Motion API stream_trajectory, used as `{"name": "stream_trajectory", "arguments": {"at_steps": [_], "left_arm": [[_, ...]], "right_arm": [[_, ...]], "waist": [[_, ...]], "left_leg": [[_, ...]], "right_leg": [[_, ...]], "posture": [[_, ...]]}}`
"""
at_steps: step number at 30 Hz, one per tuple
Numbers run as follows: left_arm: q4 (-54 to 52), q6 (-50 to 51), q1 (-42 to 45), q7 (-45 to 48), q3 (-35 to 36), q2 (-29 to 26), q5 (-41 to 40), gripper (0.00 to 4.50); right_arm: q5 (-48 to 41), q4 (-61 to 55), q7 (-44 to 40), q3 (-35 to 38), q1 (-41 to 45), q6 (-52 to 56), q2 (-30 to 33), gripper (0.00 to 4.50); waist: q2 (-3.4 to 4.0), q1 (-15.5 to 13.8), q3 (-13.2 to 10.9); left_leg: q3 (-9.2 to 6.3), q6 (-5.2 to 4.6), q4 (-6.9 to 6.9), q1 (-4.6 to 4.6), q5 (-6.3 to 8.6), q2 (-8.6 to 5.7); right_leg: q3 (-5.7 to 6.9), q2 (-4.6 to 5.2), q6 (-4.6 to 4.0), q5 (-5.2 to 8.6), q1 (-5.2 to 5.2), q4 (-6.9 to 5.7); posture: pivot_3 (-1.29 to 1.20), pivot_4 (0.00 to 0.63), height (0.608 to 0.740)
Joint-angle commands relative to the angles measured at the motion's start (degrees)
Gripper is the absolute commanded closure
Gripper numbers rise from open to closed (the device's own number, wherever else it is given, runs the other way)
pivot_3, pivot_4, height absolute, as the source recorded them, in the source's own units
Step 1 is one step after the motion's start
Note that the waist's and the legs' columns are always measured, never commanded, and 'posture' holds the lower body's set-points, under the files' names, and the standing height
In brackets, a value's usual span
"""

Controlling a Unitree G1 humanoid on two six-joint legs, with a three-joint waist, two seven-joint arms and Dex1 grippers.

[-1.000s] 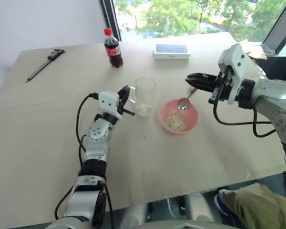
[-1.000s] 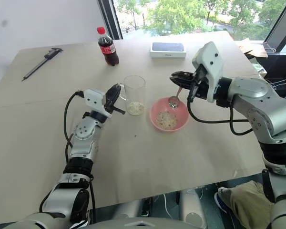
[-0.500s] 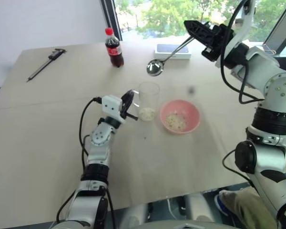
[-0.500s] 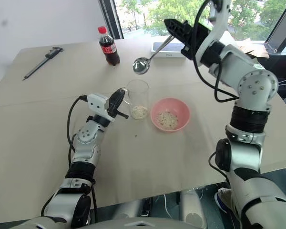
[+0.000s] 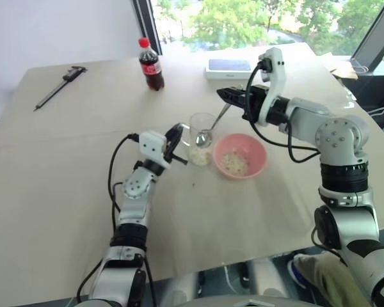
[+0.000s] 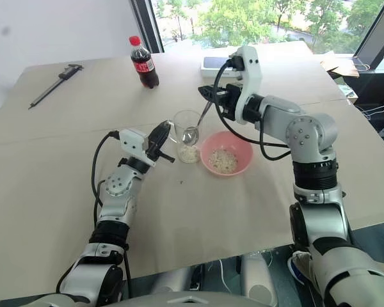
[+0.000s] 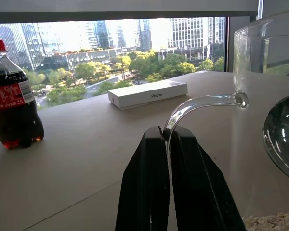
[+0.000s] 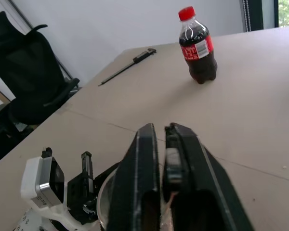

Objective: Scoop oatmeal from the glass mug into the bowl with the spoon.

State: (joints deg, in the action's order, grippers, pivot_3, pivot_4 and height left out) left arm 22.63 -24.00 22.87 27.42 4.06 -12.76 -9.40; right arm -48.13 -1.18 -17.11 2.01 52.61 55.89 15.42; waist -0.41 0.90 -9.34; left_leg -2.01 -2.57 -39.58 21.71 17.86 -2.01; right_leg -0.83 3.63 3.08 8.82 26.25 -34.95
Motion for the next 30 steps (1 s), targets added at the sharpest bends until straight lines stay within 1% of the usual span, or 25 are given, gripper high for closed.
{"name": "stream_trajectory", "arguments": {"at_steps": [1,2,3,6,10,12,14,17,22,26,29,30], "left_arm": [[-2.8,-1.4,-0.5,-0.3,1.2,-0.3,-1.3,4.5],[-2.8,-1.4,-0.7,-0.2,1.5,-0.4,-1.6,4.5],[-3.0,-1.4,-1.1,0.1,1.8,-0.4,-2.3,4.5],[-4.0,-1.5,-2.2,0.8,2.5,-0.7,-3.8,4.5],[-5.1,-1.6,-3.7,2.5,2.4,-1.3,-4.8,4.5],[-5.6,-1.6,-4.4,3.1,2.7,-1.6,-5.3,3.79],[-5.7,-1.8,-4.8,3.2,3.0,-1.9,-5.2,3.34],[-5.8,-1.9,-5.1,3.0,3.3,-2.3,-4.7,2.0],[-8.5,-1.6,-7.4,4.0,3.3,-3.1,-5.2,2.0],[-13.0,1.0,-10.5,3.8,3.9,-4.0,-6.4,2.0],[-19.7,5.4,-15.2,2.8,4.9,-5.2,-8.3,2.0],[-22.3,7.5,-17.3,2.4,5.4,-5.8,-9.2,2.0]], "right_arm": [[3.0,0.2,-0.9,1.7,2.2,-5.9,-1.2,2.49],[3.8,0.9,-0.7,2.2,2.6,-7.2,-1.6,1.97],[4.7,1.7,-0.5,2.7,3.0,-8.6,-1.9,1.67],[7.6,3.6,-0.8,3.0,3.4,-11.8,-1.9,1.67],[8.9,4.5,-1.2,3.2,3.4,-13.0,-2.6,1.67],[9.4,4.6,-1.6,3.0,3.2,-13.4,-2.8,1.56],[9.7,4.5,-1.9,3.0,3.0,-13.4,-3.0,1.56],[10.1,4.6,-2.4,3.0,3.0,-13.4,-3.1,1.56],[10.5,4.6,-3.3,3.2,2.8,-13.5,-3.0,1.56],[10.0,3.7,-4.1,4.1,1.9,-12.8,-2.2,1.56],[11.2,1.6,-7.4,4.0,-1.9,-13.8,1.6,1.56],[10.4,1.0,-7.6,5.3,-3.5,-13.1,2.5,1.56]], "waist": [[0.0,0.0,0.0],[0.0,0.1,0.0],[0.0,0.1,0.0],[0.0,0.1,0.0],[0.01,0.1,0.0],[0.01,0.2,0.0],[0.01,0.2,0.0],[0.01,0.1,0.0],[0.02,0.2,0.0],[0.02,0.2,0.0],[0.01,-0.1,0.0],[0.01,-0.1,0.0]], "left_leg": [[0.0,0.0,0.0,0.0,0.0,0.0],[0.0,0.0,0.0,0.0,0.0,0.0],[0.01,0.0,0.0,0.0,0.0,0.0],[0.0,0.01,0.0,-0.01,0.0,0.0],[0.01,0.01,0.0,-0.01,0.0,0.01],[0.02,0.01,0.0,-0.01,0.0,0.01],[0.01,0.01,0.0,-0.01,0.0,0.01],[0.01,0.01,0.0,-0.02,0.0,0.01],[0.02,0.01,0.0,-0.02,0.0,0.01],[0.01,0.01,0.0,-0.01,0.0,0.02],[-0.02,0.01,0.0,0.0,0.0,0.03],[-0.03,0.0,0.01,0.01,0.0,0.03]], "right_leg": [[0.0,0.0,0.0,0.0,0.0,0.0],[-0.01,0.0,0.0,0.0,0.0,0.0],[-0.01,0.0,0.0,0.0,0.0,0.01],[-0.01,-0.01,0.0,0.0,0.01,0.02],[-0.02,-0.01,0.0,0.0,0.01,0.03],[-0.02,-0.01,0.0,0.0,0.01,0.02],[-0.03,-0.01,0.0,0.0,0.01,0.02],[-0.02,-0.01,0.0,0.0,0.0,0.0],[-0.03,-0.02,0.0,0.0,0.0,0.02],[-0.03,-0.01,-0.01,0.0,0.01,0.03],[0.0,0.0,-0.01,0.01,-0.01,0.05],[0.01,0.03,-0.01,0.01,-0.02,0.08]], "posture": [[0.0,0.15,0.74],[0.0,0.15,0.74],[0.0,0.15,0.74],[0.0,0.15,0.74],[0.0,0.15,0.74],[0.0,0.15,0.74],[0.0,0.15,0.74],[0.0,0.15,0.74],[0.0,0.15,0.74],[0.0,0.15,0.74],[0.0,0.15,0.74],[0.0,0.15,0.74]]}}
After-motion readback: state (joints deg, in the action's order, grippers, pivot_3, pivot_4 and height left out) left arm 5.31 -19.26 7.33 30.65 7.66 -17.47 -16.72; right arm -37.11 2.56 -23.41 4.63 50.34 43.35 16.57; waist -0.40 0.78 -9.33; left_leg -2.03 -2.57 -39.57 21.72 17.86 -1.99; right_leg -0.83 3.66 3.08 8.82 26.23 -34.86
